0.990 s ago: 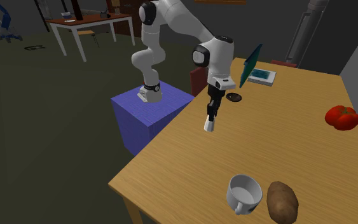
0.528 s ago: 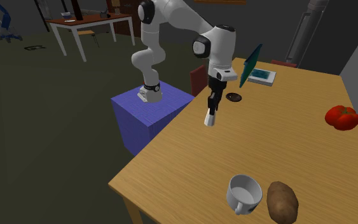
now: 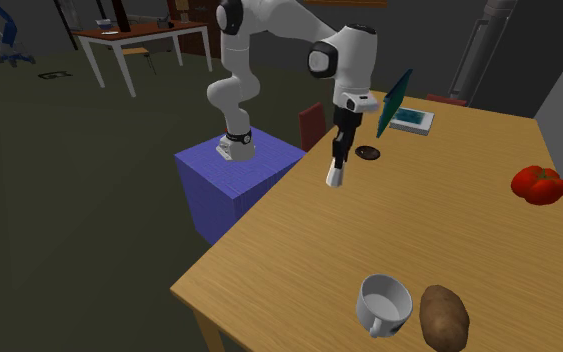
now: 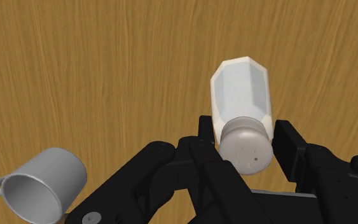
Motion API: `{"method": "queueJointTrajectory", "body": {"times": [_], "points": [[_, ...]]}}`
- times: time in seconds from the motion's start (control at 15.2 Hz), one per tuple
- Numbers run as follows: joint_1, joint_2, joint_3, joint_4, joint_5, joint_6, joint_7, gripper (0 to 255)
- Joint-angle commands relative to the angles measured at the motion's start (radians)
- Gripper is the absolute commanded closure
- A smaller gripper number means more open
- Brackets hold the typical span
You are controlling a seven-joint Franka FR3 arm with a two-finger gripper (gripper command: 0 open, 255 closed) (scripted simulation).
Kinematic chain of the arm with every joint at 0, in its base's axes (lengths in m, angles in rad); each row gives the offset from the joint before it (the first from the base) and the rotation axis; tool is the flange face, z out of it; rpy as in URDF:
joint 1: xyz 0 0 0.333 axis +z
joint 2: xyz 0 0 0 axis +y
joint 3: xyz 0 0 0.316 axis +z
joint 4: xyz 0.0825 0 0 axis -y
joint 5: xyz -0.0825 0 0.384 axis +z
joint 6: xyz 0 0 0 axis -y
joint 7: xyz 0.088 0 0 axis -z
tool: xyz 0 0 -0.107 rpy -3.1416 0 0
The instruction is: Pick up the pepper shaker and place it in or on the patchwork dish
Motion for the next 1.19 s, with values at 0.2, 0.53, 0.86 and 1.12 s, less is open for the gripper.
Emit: {"method": "queueJointTrajectory", "body": {"times": [0.2,0.53,0.86,1.12], "points": [[0.066,-0.061,0.041,-0.06,-0.021,-0.012,0.114,255],[0.13,-0.096,0.088,-0.089,-0.036,-0.029,0.229,255],[0.193,-0.108,0.138,-0.089,-0.047,-0.054,0.345,255],[0.244,-0.102,0.179,-0.067,-0.056,-0.08,0.436,255]]}}
